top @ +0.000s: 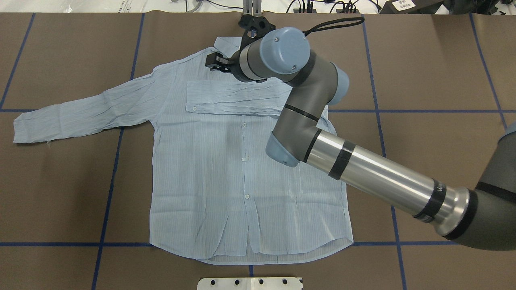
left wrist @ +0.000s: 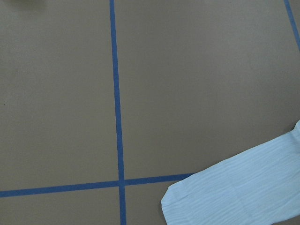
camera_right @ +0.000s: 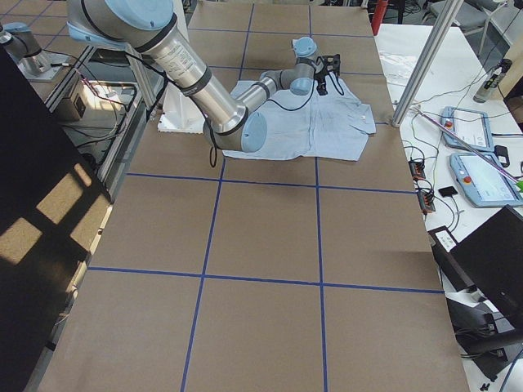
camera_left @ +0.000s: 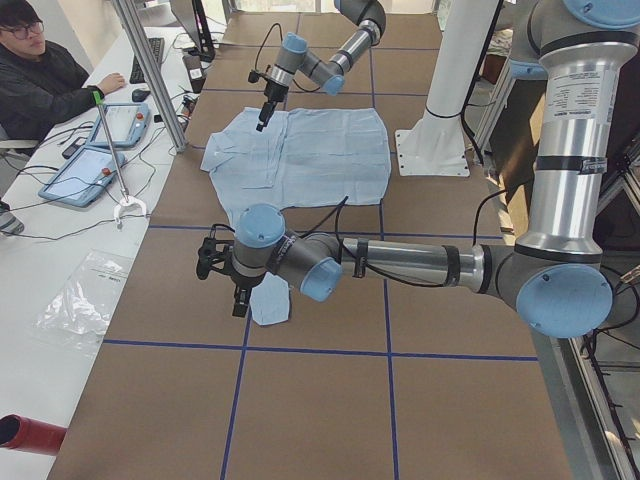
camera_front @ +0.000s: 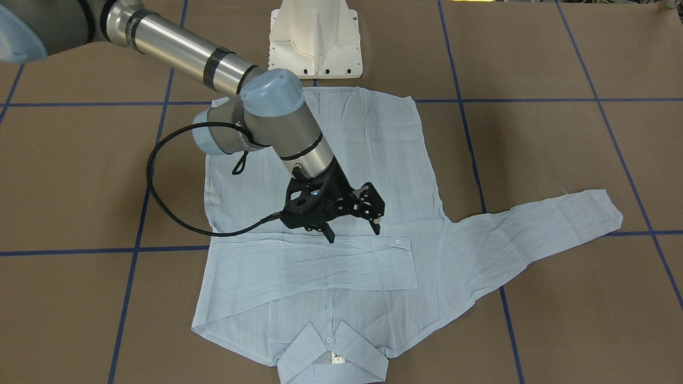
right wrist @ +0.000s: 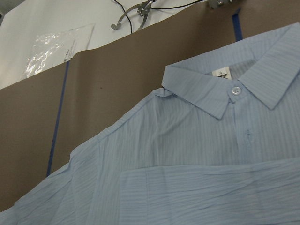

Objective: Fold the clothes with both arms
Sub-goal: 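Lay the sleeve flat across the chest and open the right gripper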

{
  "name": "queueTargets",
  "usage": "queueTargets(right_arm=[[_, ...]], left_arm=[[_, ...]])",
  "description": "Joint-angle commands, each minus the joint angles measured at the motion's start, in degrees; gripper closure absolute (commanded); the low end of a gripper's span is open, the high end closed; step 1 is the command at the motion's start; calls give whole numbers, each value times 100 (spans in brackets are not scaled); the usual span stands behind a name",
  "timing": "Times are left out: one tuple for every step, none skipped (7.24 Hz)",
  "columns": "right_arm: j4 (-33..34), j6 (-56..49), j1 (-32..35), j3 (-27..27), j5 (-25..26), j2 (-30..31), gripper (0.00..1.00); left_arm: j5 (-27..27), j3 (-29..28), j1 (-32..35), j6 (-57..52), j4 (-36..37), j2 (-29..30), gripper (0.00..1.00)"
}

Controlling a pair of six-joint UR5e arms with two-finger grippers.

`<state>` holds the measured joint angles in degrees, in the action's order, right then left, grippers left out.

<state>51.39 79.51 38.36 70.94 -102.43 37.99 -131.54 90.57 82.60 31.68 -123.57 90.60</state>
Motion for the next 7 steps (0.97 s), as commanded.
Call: queueTargets(right_arm=[[1305, -765, 425, 856, -741, 462, 0], [2278, -1458, 574, 1356, -882, 577, 0], [2992, -2065, 750, 1700, -1040, 621, 0], [3304, -2402, 952, 1956, -1346, 787, 0], [3307, -2466, 1041, 2176, -1480, 1024, 0], [3307, -2467, 1041, 2187, -1473, 1035, 0], [3290, -2467, 1041, 2178, -1481, 1044, 0]], left_arm=[[759, -30, -786, 1817, -1401, -523, 1], [1188, -135, -1111, 2381, -1606, -569, 6], [1636, -327, -1358, 2578, -1791, -570, 10], [1866, -599, -1482, 2632, -1958, -526, 18], [2104, -785, -1527, 2633, -2108, -482, 23], [2315, -926, -1797, 2572, -2118, -360, 26], [2578, -1127, -2105, 2571, -2127, -185, 26]])
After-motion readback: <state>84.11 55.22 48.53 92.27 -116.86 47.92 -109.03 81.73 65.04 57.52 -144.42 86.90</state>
